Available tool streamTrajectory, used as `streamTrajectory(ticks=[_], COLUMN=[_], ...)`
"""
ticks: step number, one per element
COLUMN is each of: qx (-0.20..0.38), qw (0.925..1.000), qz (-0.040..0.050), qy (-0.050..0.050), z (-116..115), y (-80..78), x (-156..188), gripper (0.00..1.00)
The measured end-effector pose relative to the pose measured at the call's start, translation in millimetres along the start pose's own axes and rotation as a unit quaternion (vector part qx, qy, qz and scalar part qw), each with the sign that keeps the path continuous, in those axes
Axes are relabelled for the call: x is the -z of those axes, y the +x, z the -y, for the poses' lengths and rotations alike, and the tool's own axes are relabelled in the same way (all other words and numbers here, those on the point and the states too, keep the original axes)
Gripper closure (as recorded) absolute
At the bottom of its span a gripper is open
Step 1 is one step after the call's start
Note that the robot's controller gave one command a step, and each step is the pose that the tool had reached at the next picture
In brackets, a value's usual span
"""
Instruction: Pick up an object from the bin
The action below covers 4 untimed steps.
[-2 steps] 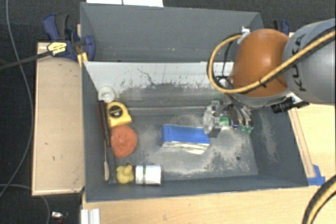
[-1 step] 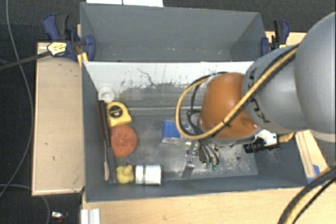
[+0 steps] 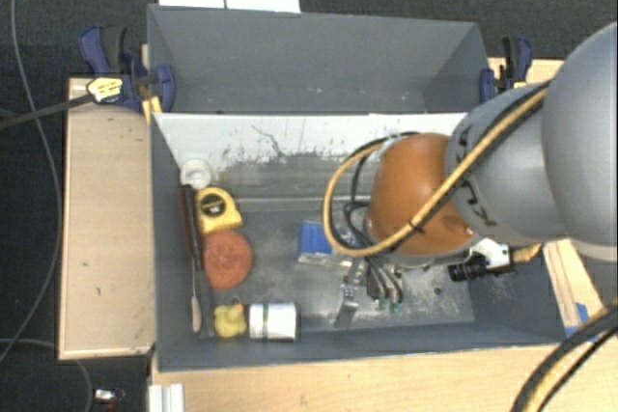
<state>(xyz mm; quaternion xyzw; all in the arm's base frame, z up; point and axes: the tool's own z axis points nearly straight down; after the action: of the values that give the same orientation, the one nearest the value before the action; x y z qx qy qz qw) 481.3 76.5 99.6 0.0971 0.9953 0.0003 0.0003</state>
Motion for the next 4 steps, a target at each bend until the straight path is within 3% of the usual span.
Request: streamTrajectory(ticks=[1,2,3,4], qx=[0.138,0.152,0.013,0.055], qw=[0.9904,0.9883,0.9999,0.9985], qz=[0.0006,0.0016,0.0026,0.003], qy=[0.0,0.0,-0.001,-0.001], z=[11,37,69,91], y=[-10.8,-18.2,-57.5,-75.3], x=[21,43,38,61], gripper=[0.0,0.0,0.0,0.0])
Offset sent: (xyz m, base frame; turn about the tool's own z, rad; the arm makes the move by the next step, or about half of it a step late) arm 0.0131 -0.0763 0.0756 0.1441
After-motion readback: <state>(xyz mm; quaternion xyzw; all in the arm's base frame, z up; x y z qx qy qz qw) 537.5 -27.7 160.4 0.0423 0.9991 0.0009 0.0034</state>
